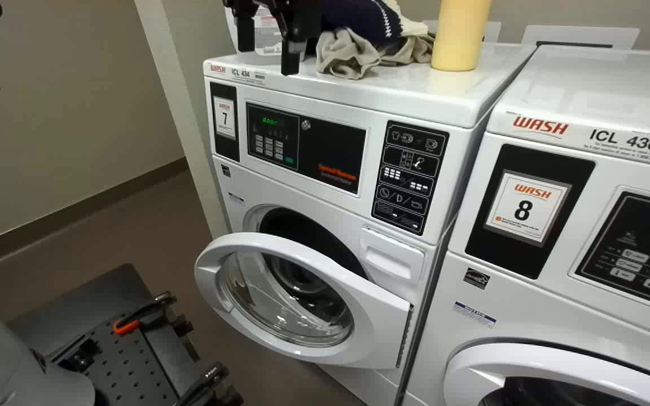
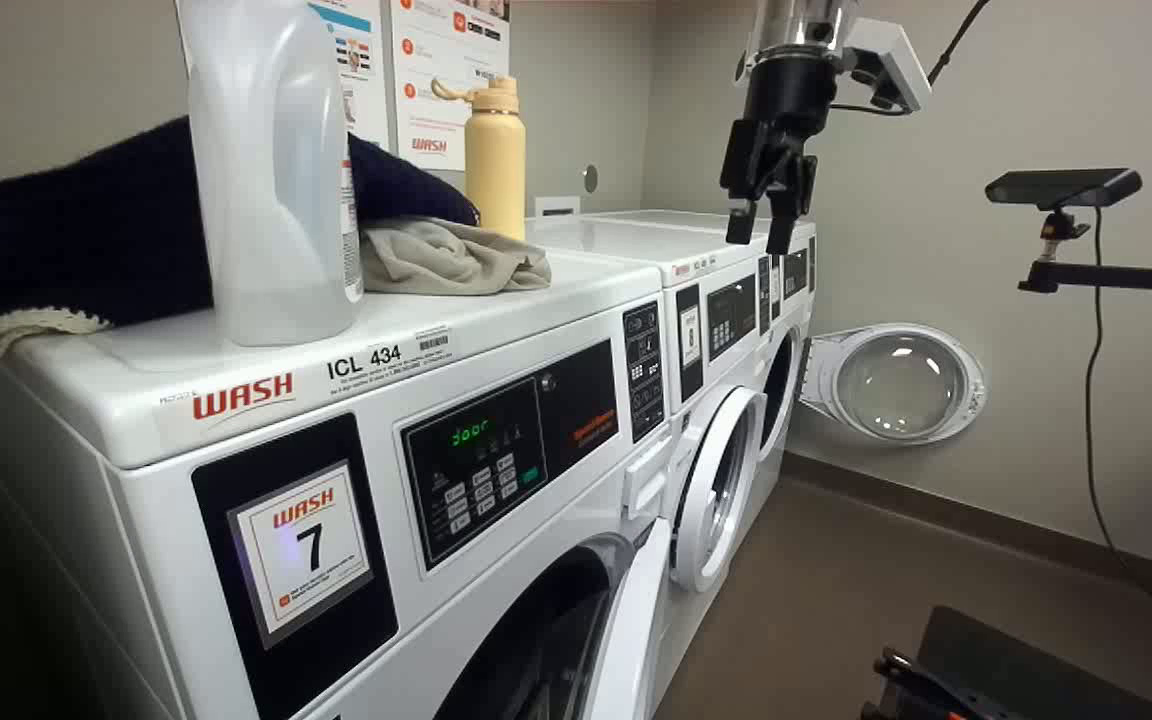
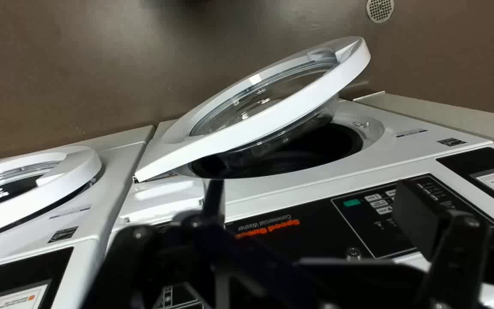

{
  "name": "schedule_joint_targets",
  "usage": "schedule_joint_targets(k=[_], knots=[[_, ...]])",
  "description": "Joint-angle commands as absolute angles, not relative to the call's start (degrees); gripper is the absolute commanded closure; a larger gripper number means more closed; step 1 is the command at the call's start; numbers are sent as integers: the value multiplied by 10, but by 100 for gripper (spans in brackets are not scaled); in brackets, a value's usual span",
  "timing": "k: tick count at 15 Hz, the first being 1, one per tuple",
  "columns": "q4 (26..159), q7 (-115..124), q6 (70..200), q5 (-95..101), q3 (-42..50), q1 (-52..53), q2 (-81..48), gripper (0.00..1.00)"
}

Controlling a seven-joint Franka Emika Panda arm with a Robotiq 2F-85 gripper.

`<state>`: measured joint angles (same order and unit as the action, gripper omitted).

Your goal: Press the bottom right button on the washing machine on the left

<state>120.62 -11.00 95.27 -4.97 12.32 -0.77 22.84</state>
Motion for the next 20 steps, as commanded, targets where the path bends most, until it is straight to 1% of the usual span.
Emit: schedule_joint_targets(k=[1,7,8,10,11,13,18,20], knots=[[1205,-115,951,-55,111,-23,227,0],[1225,-96,992,-35,86,-24,225,0],[1234,-94,1004,-32,79,-22,225,20],[1250,-93,1030,-29,68,-19,223,34],[1260,-93,1044,-28,64,-18,222,44],[1278,-92,1072,-27,54,-15,220,58],[1317,-94,1140,-18,30,-6,207,97],[1334,-93,1167,-8,17,-1,199,99]])
